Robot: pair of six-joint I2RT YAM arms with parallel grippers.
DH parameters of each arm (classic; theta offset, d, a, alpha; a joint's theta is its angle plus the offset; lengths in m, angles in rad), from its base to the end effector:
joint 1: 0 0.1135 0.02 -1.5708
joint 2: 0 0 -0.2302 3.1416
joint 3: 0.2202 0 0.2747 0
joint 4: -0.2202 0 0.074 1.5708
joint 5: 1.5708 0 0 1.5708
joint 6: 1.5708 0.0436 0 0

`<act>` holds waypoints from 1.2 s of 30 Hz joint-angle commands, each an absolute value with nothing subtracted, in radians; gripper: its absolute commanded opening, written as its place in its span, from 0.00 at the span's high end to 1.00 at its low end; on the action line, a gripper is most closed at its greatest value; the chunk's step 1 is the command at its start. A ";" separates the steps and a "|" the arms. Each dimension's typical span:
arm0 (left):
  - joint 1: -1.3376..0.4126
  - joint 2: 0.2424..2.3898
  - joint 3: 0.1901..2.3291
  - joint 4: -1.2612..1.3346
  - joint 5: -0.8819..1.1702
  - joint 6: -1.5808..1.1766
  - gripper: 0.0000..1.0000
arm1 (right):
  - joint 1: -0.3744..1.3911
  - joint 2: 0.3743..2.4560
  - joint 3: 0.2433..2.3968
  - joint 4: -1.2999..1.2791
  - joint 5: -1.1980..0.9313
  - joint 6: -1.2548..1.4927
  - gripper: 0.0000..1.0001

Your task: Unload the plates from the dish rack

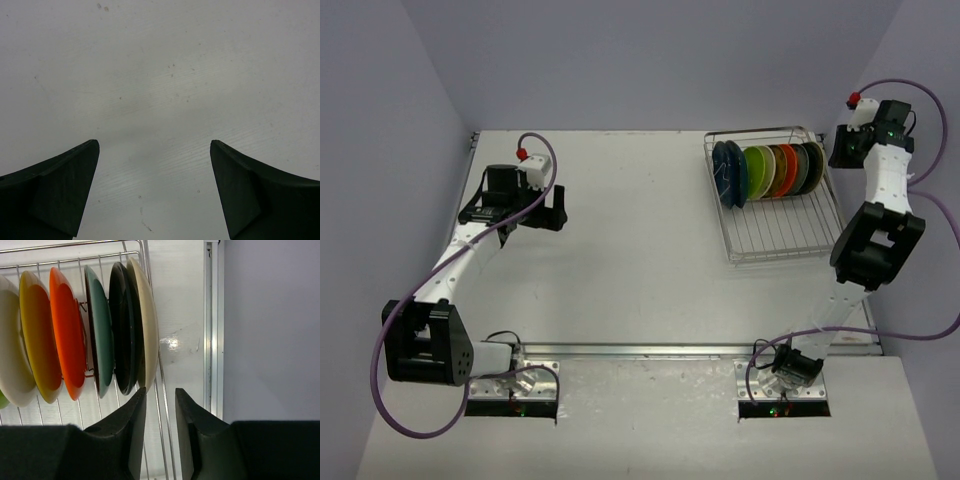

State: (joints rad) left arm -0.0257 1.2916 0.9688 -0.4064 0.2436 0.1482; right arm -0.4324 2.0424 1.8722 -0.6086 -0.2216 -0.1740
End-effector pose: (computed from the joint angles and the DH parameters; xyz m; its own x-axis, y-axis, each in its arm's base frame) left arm 0.3162 -0.0186 0.2292 -0.6285 0.1595 -0.7613 0.3009 0.9524 -0.0488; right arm 0.4415 -0.1932 0.2504 -0.6743 0.1252 -0.7277 0.1523 0.9879 0.0288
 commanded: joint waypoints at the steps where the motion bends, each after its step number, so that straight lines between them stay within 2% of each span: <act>1: -0.031 1.299 0.990 -0.368 0.246 0.132 0.09 | -0.431 2.049 1.907 -0.572 -0.251 -0.197 0.70; 23: -0.031 1.324 0.983 -0.357 0.218 0.123 0.07 | -0.415 2.118 1.941 -0.548 -0.227 -0.225 0.71; 36: -0.030 1.332 0.983 -0.357 0.206 0.123 0.07 | -0.332 2.141 1.915 -0.469 -0.095 -0.249 0.73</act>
